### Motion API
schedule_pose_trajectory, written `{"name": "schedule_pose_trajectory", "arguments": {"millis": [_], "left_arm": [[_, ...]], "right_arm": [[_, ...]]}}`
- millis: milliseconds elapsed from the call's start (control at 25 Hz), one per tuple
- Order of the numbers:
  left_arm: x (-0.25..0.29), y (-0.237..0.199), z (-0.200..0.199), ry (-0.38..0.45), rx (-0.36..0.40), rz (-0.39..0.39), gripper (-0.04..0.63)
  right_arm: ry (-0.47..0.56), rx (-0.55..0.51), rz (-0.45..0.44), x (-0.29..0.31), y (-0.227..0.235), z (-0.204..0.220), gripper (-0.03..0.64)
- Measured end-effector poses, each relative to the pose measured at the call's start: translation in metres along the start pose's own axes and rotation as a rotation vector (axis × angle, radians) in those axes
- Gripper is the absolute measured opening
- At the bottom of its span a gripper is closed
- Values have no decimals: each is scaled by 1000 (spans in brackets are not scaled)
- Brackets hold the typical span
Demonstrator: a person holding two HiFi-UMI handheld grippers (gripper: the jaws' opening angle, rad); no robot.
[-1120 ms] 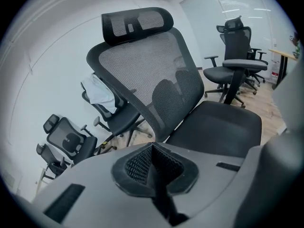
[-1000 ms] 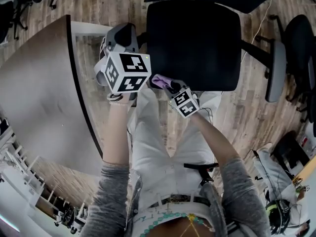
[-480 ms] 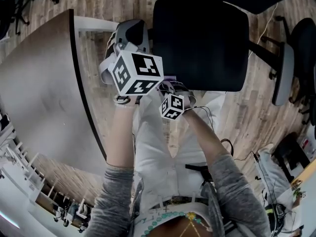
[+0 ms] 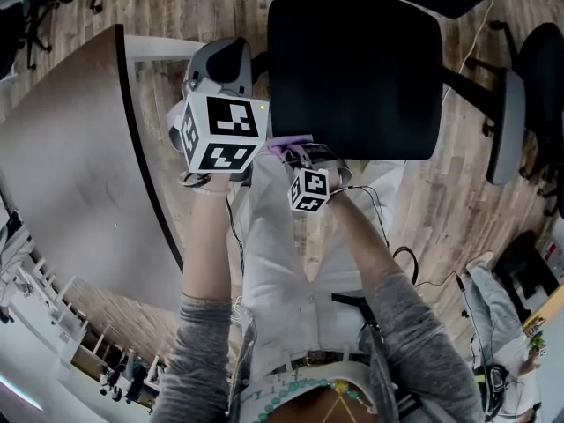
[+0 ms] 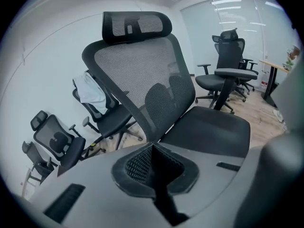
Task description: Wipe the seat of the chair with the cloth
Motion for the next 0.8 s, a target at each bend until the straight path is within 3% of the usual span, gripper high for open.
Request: {"name": "schedule_pose_trajectory", "arguments": {"millis": [320, 800], "left_arm": [[0, -1, 1, 10, -29, 18, 2], [-3, -1, -1, 0, 5, -6, 2]], "right_arm": [[-20, -43, -34, -5, -4, 9, 52], [-59, -56, -56, -25, -4, 39, 52]]}}
Point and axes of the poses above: the fingertips, and each gripper's own axes: x forward along the fingers, y to its right, z out of its underside, the point moved 4 cm from there along -x, backward along the fingers, and after that the axes turned 5 degrees about y, right-handed, at the moved point
